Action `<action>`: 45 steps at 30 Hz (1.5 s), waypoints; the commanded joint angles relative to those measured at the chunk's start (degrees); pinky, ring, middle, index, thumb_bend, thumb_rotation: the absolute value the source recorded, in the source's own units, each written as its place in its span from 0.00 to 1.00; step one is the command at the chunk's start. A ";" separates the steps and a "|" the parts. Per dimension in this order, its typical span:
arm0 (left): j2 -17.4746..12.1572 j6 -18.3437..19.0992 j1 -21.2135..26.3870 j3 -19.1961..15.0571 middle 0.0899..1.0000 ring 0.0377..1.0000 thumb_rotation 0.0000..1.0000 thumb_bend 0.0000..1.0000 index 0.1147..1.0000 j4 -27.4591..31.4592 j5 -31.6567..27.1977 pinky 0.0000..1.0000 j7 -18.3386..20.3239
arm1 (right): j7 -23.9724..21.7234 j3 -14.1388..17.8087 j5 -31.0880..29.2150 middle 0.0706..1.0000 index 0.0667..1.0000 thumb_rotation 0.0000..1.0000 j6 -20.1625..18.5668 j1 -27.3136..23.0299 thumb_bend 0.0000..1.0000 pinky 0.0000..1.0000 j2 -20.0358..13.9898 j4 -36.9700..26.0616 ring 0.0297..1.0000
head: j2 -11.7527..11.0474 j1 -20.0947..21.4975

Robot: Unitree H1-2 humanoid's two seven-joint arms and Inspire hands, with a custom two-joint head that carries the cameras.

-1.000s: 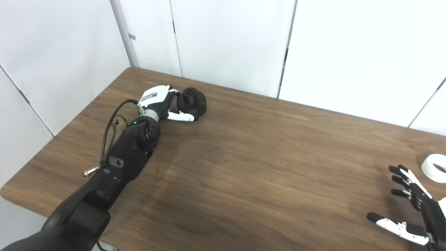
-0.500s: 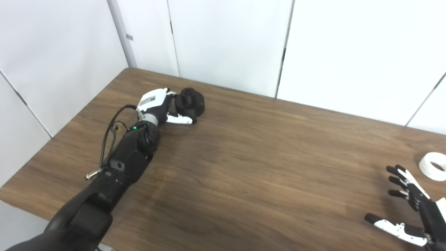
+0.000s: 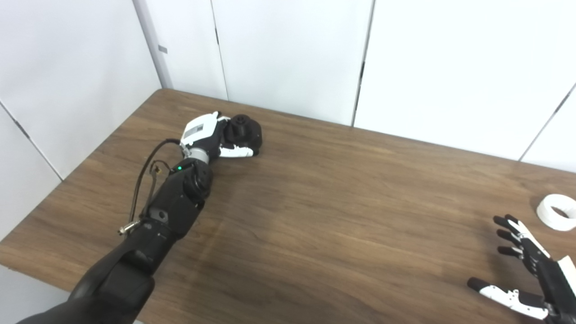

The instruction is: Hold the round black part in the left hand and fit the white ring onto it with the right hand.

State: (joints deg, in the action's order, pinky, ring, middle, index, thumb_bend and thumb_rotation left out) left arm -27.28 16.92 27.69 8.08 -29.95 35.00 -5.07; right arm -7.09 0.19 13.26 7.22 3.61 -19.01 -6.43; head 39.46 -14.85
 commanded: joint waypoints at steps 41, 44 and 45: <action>5.87 -17.50 3.09 -3.25 0.85 0.90 0.07 0.54 0.42 -15.69 -7.15 1.00 -23.83 | -2.17 1.12 0.06 0.95 0.86 0.30 -1.84 0.30 0.70 0.73 -1.64 -5.89 0.83 | 1.99 -0.14; 5.84 -17.98 2.76 -2.66 0.86 0.91 0.07 0.53 0.42 -15.58 -7.62 1.00 -22.76 | -2.33 1.12 -0.08 0.95 0.86 0.31 -2.48 0.20 0.70 0.73 -1.54 -6.07 0.83 | 1.99 -0.16; 5.78 -18.07 2.70 -2.48 0.86 0.92 0.07 0.52 0.42 -15.57 -7.67 1.00 -22.43 | -2.37 1.12 -0.08 0.95 0.86 0.31 -2.62 0.17 0.71 0.73 -1.52 -6.12 0.83 | 1.99 -0.16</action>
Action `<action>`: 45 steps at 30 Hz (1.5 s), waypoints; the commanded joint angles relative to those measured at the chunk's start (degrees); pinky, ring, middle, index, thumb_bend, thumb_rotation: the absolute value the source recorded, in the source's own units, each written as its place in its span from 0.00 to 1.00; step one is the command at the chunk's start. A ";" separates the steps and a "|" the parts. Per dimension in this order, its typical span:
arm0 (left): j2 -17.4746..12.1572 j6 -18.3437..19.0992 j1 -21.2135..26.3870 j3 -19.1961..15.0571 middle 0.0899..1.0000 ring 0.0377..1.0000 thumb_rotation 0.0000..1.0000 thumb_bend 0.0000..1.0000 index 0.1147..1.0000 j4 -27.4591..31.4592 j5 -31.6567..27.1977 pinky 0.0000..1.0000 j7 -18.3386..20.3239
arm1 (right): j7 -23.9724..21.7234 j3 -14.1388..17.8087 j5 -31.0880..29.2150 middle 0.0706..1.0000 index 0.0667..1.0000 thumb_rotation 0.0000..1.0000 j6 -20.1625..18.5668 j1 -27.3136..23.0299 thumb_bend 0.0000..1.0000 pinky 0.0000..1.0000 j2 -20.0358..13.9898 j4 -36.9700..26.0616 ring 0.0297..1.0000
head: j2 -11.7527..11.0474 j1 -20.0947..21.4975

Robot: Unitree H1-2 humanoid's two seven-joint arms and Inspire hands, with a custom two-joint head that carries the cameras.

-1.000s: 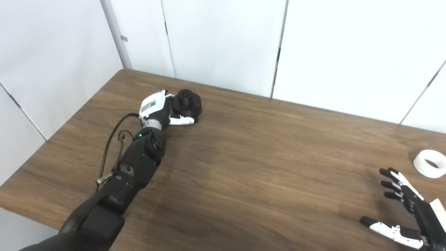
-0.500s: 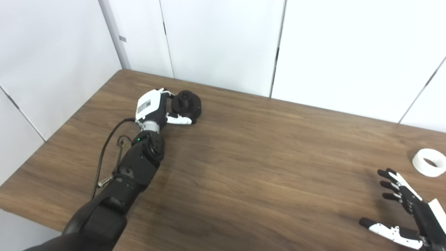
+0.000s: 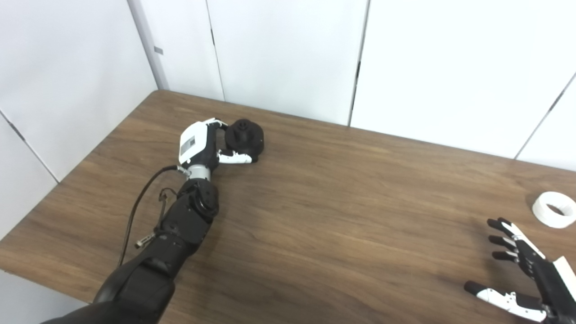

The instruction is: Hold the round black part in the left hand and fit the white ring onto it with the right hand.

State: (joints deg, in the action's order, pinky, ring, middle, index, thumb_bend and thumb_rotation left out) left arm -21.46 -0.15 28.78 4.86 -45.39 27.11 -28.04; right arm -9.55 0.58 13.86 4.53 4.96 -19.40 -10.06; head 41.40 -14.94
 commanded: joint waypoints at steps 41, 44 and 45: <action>-0.59 -11.30 -8.00 10.57 1.00 1.00 0.07 0.52 0.42 21.31 -5.15 1.00 31.67 | 0.63 -0.22 0.42 0.95 0.87 0.30 1.07 -2.92 0.69 0.74 0.19 -1.49 0.84 | 0.38 1.96; -0.38 -11.29 -8.58 11.52 1.00 1.00 0.08 0.52 0.42 22.93 -5.08 1.00 33.53 | 0.58 -0.18 0.35 0.95 0.87 0.29 0.50 -2.87 0.69 0.75 0.32 -1.82 0.85 | 0.53 2.21; -0.28 -11.29 -8.79 11.89 1.00 1.00 0.08 0.52 0.42 23.53 -5.05 1.00 34.20 | 0.56 -0.17 0.36 0.95 0.87 0.29 0.25 -2.85 0.69 0.75 0.38 -1.99 0.85 | 0.53 2.21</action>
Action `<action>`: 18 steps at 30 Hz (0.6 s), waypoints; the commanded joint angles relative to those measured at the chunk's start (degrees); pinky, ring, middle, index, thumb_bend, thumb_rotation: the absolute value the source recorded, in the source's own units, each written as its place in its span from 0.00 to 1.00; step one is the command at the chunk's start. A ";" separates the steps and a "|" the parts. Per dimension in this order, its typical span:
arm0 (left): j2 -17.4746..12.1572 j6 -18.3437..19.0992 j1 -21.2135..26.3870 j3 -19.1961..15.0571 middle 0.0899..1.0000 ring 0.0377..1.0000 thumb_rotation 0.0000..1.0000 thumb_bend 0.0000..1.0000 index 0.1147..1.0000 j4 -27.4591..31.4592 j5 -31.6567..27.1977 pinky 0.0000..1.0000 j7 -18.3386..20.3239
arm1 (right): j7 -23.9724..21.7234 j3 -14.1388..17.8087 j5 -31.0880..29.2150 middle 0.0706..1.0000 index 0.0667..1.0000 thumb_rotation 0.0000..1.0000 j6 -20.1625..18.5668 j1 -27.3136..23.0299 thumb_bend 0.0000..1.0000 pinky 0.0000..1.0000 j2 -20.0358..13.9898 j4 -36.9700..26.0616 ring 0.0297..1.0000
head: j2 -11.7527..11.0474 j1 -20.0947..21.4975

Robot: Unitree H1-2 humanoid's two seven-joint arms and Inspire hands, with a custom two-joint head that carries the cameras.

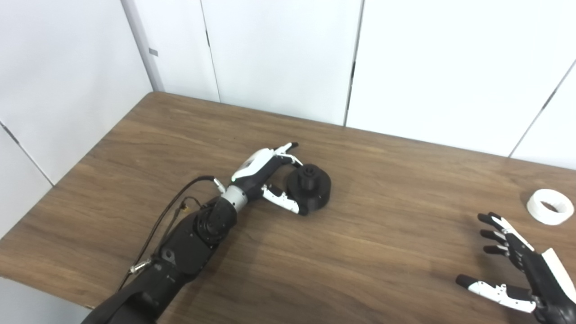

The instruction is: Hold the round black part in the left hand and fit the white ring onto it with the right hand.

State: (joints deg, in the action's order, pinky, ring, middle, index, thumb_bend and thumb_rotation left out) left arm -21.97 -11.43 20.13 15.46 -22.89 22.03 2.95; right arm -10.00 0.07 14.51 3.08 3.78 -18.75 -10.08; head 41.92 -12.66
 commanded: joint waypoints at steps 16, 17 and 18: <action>3.26 -1.74 -3.04 7.68 1.00 1.00 0.08 0.52 0.42 8.31 2.00 1.00 8.13 | 1.08 0.45 -0.79 0.95 0.87 0.30 2.14 -1.69 0.69 0.72 0.02 -2.08 0.85 | 0.27 0.33; 3.38 -1.68 -3.19 8.10 1.00 1.00 0.08 0.52 0.42 8.70 2.19 1.00 8.39 | 1.12 0.45 -0.83 0.95 0.87 0.29 2.34 -1.70 0.69 0.73 0.02 -1.99 0.85 | 0.27 0.33; 3.48 -1.64 -3.31 8.54 1.00 1.00 0.08 0.52 0.42 9.10 2.33 1.00 8.75 | 1.17 0.46 -0.93 0.95 0.87 0.29 2.66 -1.78 0.69 0.73 0.00 -1.81 0.85 | 0.47 0.61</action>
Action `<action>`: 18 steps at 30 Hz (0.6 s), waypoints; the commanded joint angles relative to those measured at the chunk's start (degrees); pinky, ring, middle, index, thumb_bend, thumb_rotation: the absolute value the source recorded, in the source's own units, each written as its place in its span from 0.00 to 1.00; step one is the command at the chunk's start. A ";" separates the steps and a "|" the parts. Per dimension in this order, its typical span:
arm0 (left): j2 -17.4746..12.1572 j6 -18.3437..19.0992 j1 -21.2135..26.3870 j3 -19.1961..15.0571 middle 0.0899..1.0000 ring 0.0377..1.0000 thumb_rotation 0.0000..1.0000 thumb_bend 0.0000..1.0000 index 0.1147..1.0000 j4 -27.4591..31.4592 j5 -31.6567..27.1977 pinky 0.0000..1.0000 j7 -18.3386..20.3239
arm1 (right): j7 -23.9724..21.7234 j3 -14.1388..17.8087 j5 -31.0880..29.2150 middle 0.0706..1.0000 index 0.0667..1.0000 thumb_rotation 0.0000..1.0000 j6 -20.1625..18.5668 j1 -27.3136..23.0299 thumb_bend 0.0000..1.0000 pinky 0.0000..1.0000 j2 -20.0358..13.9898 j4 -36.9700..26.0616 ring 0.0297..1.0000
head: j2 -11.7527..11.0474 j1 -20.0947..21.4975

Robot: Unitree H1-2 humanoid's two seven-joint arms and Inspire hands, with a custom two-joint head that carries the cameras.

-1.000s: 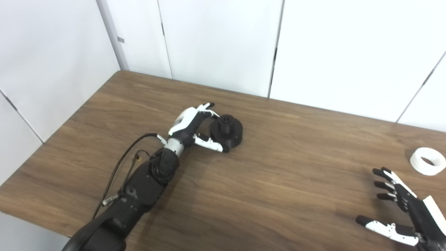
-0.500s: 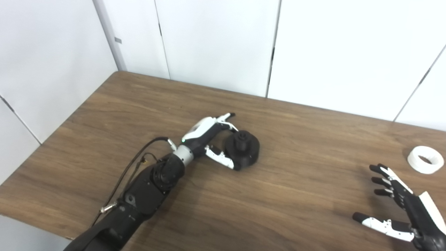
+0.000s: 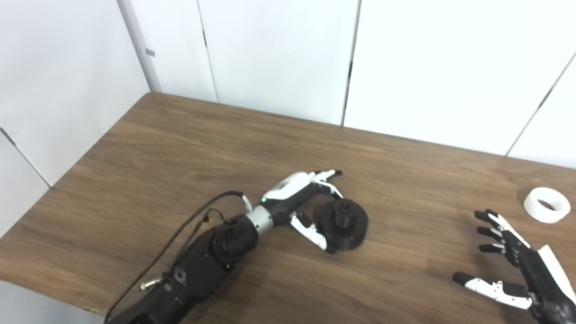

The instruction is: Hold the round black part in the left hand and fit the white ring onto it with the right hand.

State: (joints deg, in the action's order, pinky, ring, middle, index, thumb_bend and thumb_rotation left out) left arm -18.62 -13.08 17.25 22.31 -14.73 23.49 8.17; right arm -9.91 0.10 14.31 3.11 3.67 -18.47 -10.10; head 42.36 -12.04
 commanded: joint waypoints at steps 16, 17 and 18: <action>1.67 -3.30 -2.25 6.74 1.00 1.00 0.08 0.52 0.42 1.14 5.89 1.00 3.39 | 0.99 0.15 -0.40 0.95 0.87 0.29 0.30 -1.42 0.69 0.75 -0.10 -3.63 0.85 | 0.77 2.17; 1.75 -3.29 -2.24 6.84 1.00 1.00 0.08 0.52 0.42 1.04 5.88 1.00 3.49 | 0.99 0.10 -0.21 0.95 0.87 0.29 0.01 -1.38 0.69 0.75 -0.08 -3.92 0.85 | 0.77 2.17; 1.84 -3.28 -2.24 6.91 1.00 1.00 0.08 0.52 0.42 0.96 5.83 1.00 3.55 | 0.97 0.05 -0.06 0.95 0.87 0.29 -0.28 -1.36 0.69 0.75 -0.06 -4.20 0.85 | 0.77 2.17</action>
State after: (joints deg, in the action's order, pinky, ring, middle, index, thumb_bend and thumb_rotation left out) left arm -16.46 -16.76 15.75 27.72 -12.18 26.49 9.40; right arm -9.43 0.00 14.32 2.48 3.62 -18.42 -12.14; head 43.07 -9.84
